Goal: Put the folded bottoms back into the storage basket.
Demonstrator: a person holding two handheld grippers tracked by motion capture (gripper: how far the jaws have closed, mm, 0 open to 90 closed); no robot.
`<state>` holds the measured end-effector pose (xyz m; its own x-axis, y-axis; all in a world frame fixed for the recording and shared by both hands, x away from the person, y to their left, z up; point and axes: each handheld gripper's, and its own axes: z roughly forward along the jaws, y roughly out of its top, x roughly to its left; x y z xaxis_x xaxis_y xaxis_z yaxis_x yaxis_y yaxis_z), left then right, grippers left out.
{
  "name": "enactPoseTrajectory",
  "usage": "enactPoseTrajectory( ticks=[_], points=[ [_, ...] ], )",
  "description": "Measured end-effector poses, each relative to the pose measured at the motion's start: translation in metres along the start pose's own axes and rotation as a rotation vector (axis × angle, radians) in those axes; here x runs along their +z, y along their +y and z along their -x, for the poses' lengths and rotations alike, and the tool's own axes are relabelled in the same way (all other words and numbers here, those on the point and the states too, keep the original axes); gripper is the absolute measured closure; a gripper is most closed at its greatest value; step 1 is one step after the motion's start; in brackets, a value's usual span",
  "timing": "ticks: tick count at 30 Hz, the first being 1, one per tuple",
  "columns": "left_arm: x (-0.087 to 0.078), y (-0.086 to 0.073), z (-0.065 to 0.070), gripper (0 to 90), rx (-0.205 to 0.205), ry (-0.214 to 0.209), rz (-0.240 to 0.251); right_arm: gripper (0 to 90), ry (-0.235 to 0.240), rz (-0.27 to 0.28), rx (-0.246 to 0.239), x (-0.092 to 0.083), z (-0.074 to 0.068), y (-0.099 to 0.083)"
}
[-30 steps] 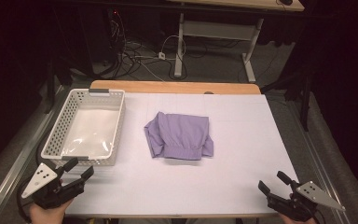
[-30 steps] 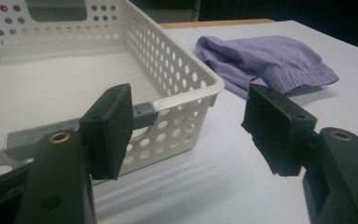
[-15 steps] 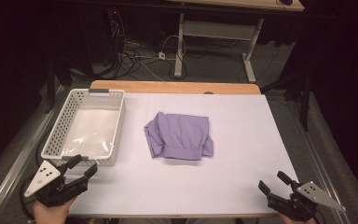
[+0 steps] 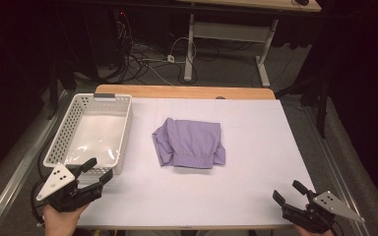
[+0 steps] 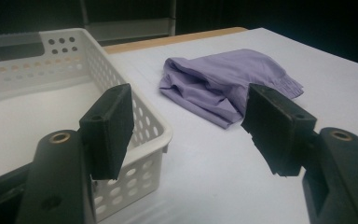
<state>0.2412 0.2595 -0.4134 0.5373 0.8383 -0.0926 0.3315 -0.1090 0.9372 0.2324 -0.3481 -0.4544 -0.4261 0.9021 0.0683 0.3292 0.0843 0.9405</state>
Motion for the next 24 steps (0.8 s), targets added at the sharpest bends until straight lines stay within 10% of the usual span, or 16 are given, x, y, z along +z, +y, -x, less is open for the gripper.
enactPoseTrajectory(
  ticks=[24],
  points=[
    [0.027,0.018,0.020,32.2,0.048,-0.079,-0.011,18.7,0.013,0.001,0.001,0.000,0.000,0.000]
  ],
)
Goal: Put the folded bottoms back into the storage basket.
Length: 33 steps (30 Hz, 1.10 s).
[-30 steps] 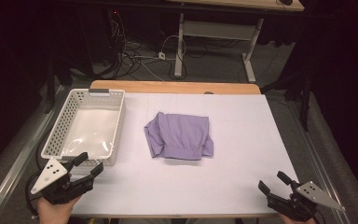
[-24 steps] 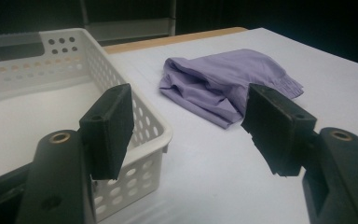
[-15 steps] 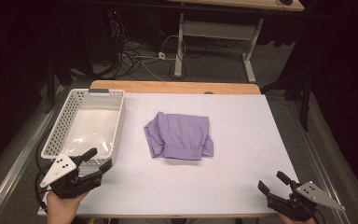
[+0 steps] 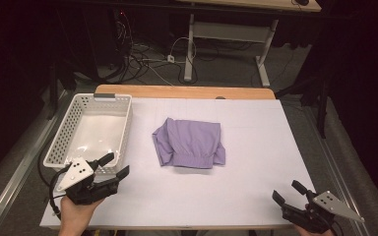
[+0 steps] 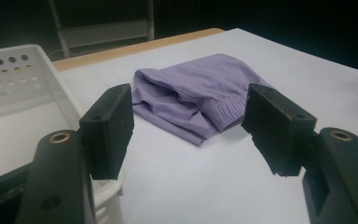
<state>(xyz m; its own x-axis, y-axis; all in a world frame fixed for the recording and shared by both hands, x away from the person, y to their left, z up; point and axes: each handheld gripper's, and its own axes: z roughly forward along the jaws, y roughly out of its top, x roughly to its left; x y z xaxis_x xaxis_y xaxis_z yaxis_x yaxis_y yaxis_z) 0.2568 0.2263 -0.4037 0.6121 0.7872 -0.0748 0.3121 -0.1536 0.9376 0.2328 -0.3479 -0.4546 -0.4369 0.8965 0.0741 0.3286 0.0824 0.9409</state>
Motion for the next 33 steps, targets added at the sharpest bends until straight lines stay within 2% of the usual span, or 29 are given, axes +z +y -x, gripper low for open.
enactPoseTrajectory(
  ticks=[16,33],
  points=[
    [0.021,0.008,0.012,32.1,0.006,-0.063,-0.011,18.5,0.008,0.001,0.002,0.000,0.000,0.000],
    [0.044,0.016,0.029,32.1,0.033,-0.124,-0.036,18.4,0.017,0.001,0.003,0.001,0.000,0.000]
  ],
)
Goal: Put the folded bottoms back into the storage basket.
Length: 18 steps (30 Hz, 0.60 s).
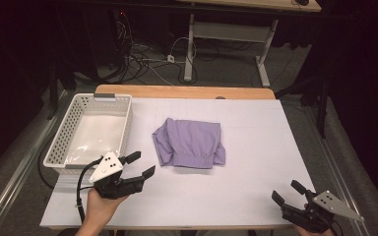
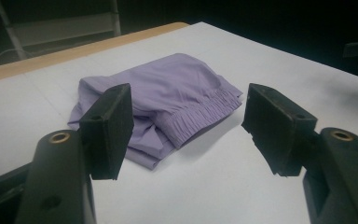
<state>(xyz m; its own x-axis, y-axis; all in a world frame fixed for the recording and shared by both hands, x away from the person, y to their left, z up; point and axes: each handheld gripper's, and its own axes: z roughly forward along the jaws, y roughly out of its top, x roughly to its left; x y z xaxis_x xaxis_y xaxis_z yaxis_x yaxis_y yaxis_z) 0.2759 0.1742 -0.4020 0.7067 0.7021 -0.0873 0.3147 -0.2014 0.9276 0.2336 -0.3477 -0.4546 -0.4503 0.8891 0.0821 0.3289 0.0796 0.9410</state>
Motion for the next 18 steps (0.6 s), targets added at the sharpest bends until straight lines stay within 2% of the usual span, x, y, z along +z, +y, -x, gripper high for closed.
enactPoseTrajectory(
  ticks=[10,18],
  points=[
    [0.010,0.003,0.002,29.3,-0.023,-0.036,0.005,18.4,0.015,0.000,0.000,0.005,0.000,0.002],
    [0.021,0.006,0.006,27.0,-0.028,-0.045,-0.018,18.4,0.023,0.000,-0.006,0.007,0.000,0.003]
  ],
)
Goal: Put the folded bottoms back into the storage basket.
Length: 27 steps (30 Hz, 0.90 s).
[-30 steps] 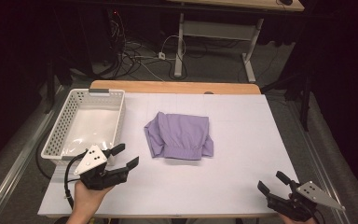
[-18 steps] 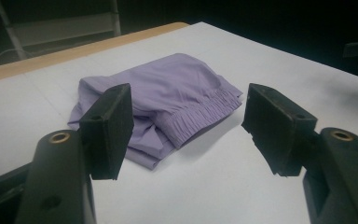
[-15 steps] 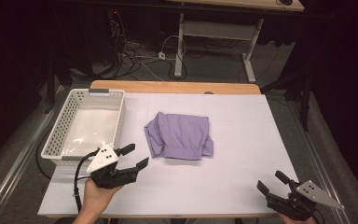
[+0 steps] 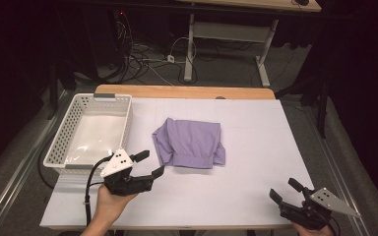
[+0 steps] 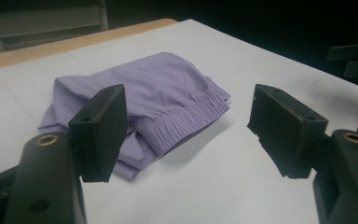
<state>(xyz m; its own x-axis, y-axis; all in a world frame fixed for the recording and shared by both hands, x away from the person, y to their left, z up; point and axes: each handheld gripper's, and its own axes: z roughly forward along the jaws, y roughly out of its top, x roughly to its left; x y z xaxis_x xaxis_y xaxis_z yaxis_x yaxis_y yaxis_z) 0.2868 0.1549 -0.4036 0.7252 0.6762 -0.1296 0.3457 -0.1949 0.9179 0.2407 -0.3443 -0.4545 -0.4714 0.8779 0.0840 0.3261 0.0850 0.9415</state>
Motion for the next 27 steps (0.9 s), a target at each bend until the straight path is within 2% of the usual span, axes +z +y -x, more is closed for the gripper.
enactPoseTrajectory(
  ticks=[12,27],
  points=[
    [0.022,0.008,0.004,25.0,0.006,0.000,-0.047,18.4,0.007,-0.002,0.000,0.001,0.000,0.000],
    [0.048,0.021,0.003,22.5,-0.005,-0.002,-0.095,18.4,0.009,-0.002,0.002,0.001,0.000,0.000]
  ],
)
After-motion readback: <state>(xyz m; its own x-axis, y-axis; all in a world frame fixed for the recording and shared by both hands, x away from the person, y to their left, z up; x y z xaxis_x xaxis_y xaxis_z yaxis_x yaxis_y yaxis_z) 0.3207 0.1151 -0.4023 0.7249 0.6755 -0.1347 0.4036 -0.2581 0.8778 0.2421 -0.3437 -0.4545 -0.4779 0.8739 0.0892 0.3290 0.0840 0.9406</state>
